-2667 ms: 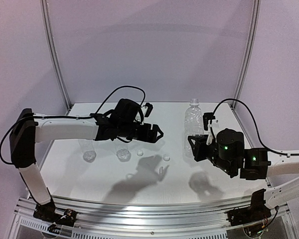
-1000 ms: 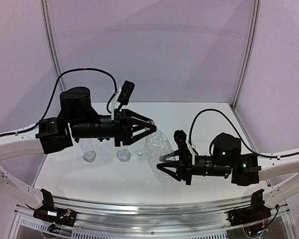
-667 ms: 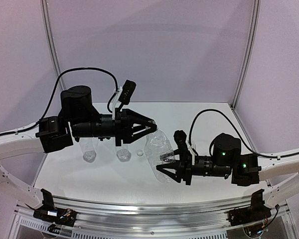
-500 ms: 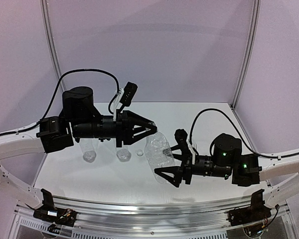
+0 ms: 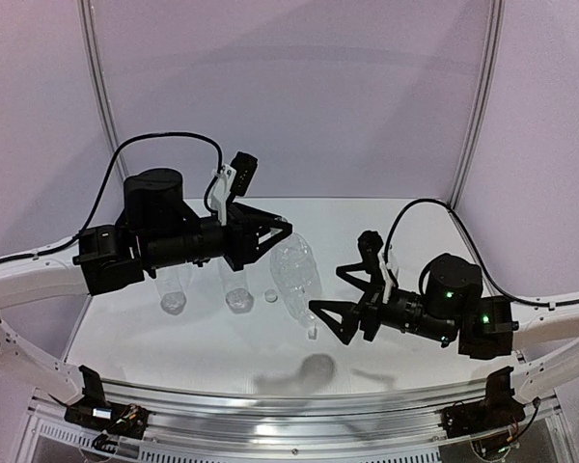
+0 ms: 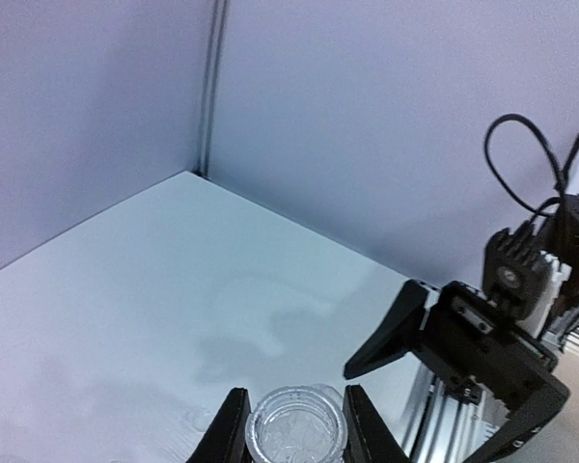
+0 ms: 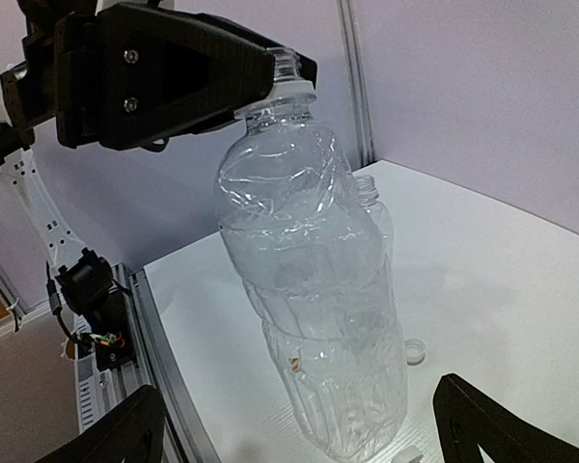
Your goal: Unscrew the bottle caps
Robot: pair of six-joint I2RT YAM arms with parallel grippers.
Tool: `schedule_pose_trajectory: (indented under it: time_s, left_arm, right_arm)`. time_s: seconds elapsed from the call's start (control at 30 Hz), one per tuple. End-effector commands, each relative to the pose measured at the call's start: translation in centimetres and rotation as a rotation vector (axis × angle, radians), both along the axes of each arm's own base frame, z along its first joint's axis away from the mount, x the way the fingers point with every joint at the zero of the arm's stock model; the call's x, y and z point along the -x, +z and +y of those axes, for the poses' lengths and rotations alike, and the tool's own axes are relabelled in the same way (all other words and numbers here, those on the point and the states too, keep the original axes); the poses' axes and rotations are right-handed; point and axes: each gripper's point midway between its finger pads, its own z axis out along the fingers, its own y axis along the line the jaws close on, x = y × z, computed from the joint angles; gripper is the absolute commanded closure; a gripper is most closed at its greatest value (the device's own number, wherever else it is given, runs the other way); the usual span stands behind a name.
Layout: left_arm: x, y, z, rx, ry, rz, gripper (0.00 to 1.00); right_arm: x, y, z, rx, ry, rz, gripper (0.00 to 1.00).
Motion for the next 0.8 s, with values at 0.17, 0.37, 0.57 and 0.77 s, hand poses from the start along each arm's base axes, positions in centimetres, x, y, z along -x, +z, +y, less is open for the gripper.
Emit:
schedule_pose_trajectory:
  time_s: [0.17,0.37,0.57,0.77]
  left_arm:
    - [-6.4,-4.4,0.1,-0.124,0.287,-0.075,0.88]
    - [-9.3,-7.5,-1.0,-0.207,0.395,-0.104,0.88]
    - [-10.6,-10.3,-2.3,-0.234,0.417,-0.103,0.87]
    - [-10.9,-11.9,-3.4,-0.254,0.391,-0.094,0.85]
  right_arm:
    - [-2.2,-0.2,-2.7,0.012,-0.189,0.01,0.01]
    - [-2.4,-0.2,-3.1,0.008,-0.208,0.008,0.01]
    - [-2.6,-0.1,-3.5,0.003,-0.227,0.007,0.01]
    - [-2.5,0.0,-3.7,-0.003,-0.228,0.008,0.01]
